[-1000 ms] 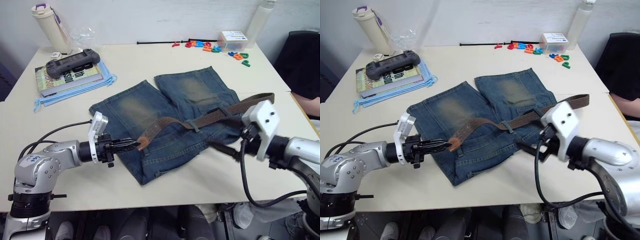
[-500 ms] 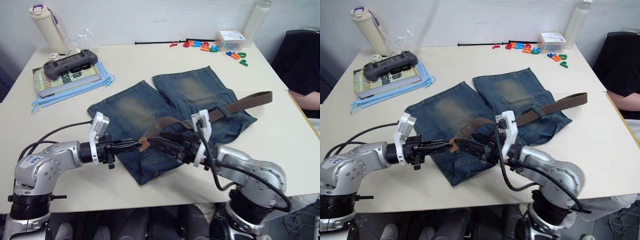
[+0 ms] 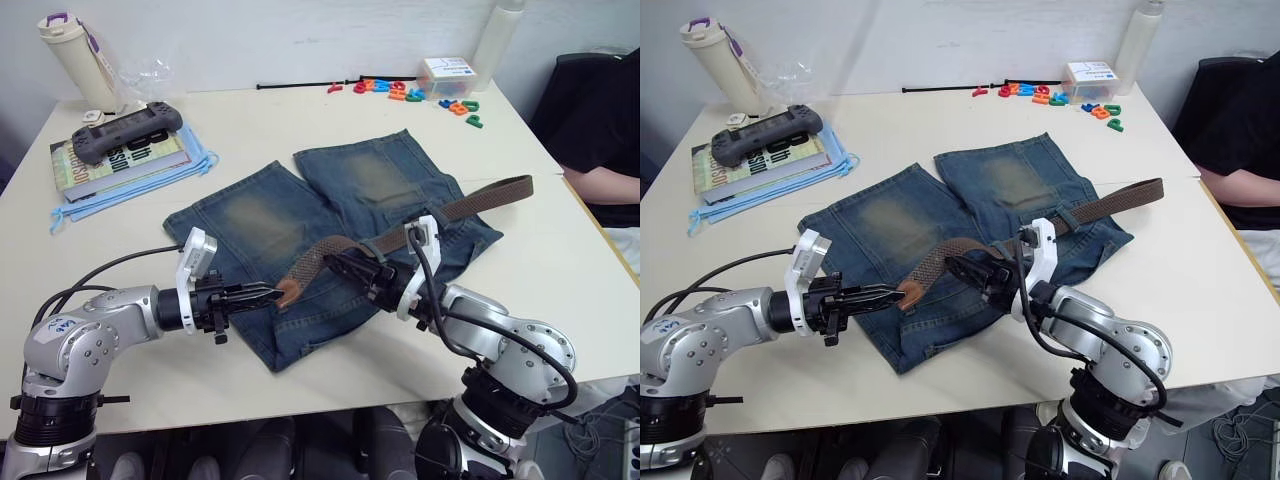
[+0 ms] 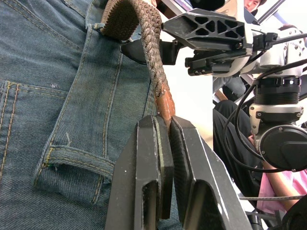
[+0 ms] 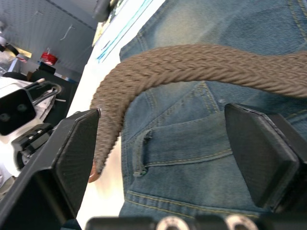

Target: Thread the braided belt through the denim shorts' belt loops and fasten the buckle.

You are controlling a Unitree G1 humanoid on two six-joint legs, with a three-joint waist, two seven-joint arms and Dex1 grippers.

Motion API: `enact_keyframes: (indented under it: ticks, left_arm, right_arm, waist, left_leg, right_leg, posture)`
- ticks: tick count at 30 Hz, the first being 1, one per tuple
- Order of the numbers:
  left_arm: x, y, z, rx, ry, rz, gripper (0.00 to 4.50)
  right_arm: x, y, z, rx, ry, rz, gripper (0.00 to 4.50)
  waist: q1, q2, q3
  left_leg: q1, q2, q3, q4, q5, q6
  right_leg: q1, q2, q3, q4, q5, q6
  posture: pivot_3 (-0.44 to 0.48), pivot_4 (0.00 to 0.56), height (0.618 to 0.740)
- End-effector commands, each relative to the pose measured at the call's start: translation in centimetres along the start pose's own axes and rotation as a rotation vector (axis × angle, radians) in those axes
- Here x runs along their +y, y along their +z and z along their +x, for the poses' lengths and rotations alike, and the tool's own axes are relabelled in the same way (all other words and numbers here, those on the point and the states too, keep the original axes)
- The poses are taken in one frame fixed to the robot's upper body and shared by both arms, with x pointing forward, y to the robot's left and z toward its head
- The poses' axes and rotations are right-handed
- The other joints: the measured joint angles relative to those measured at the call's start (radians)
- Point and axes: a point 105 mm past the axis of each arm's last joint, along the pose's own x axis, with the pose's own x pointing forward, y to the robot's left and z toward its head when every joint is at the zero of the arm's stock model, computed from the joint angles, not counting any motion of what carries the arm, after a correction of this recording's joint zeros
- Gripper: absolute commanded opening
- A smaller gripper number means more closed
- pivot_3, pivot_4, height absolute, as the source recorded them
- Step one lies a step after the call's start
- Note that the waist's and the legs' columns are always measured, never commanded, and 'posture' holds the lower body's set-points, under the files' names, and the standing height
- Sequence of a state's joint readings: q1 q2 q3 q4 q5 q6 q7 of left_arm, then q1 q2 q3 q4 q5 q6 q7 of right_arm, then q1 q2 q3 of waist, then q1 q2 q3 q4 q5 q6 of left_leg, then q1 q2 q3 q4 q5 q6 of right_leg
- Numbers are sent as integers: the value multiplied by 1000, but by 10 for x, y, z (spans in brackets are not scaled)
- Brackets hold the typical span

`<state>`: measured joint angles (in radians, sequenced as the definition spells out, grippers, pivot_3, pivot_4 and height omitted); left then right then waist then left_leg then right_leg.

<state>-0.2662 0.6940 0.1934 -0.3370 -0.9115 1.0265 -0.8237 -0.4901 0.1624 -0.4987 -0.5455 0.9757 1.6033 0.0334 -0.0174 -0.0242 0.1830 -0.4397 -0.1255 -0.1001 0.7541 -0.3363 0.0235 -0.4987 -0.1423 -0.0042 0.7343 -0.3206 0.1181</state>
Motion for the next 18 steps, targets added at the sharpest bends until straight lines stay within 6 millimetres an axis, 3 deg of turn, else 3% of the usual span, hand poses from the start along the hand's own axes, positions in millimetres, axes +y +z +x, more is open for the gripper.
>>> enact_keyframes:
  ticks: [1, 7, 15, 16, 17, 18]
  left_arm:
    - [-7, 8, -1, -17, -23, 41, 0]
    - [-7, 7, 1, -15, -32, 40, 0]
    - [-3, 9, 1, -29, -12, 40, 0]
    - [-2, 9, 0, -32, -2, 45, 875]
    - [1, 9, -2, -33, 18, 57, 1035]
    - [4, 8, -5, -27, 40, 70, 1491]
  right_arm:
    - [52, 1, 22, -60, 235, 69, 2435]
    - [53, 1, 27, -73, 233, 104, 71]
    - [49, 4, 28, -91, 203, 131, 71]
    - [48, 4, 27, -91, 199, 133, 0]
    - [46, 5, 26, -95, 188, 136, 0]
    - [44, 5, 25, -100, 180, 141, 0]
  waist:
    - [-3, 0, 0]
    - [-10, 0, 0]
    - [-11, 0, 0]
    - [-11, 0, 0]
    - [-11, 0, 0]
    - [-11, 0, 0]
  left_leg:
    - [0, 0, 0, 0, 0, 0]
    - [0, 0, 0, 0, 0, 0]
    - [0, 0, 0, 0, 0, 0]
    - [-1, 0, 1, 0, 0, 0]
    - [-1, 0, 0, 0, 0, 0]
    - [-1, 0, 1, 0, 0, 0]
  right_leg:
    - [0, 0, 0, 0, 0, 0]
    - [0, 0, 0, 0, 0, 0]
    - [-1, 0, 1, 1, 0, 0]
    - [-1, 0, 1, 1, 0, 0]
    - [-1, 0, 1, 1, 0, 0]
    - [-2, 0, 1, 1, 0, 0]
  posture:
    - [0, 150, 657]
    - [0, 150, 657]
    - [0, 150, 657]
    - [0, 150, 657]
    - [0, 150, 657]
    - [0, 150, 657]
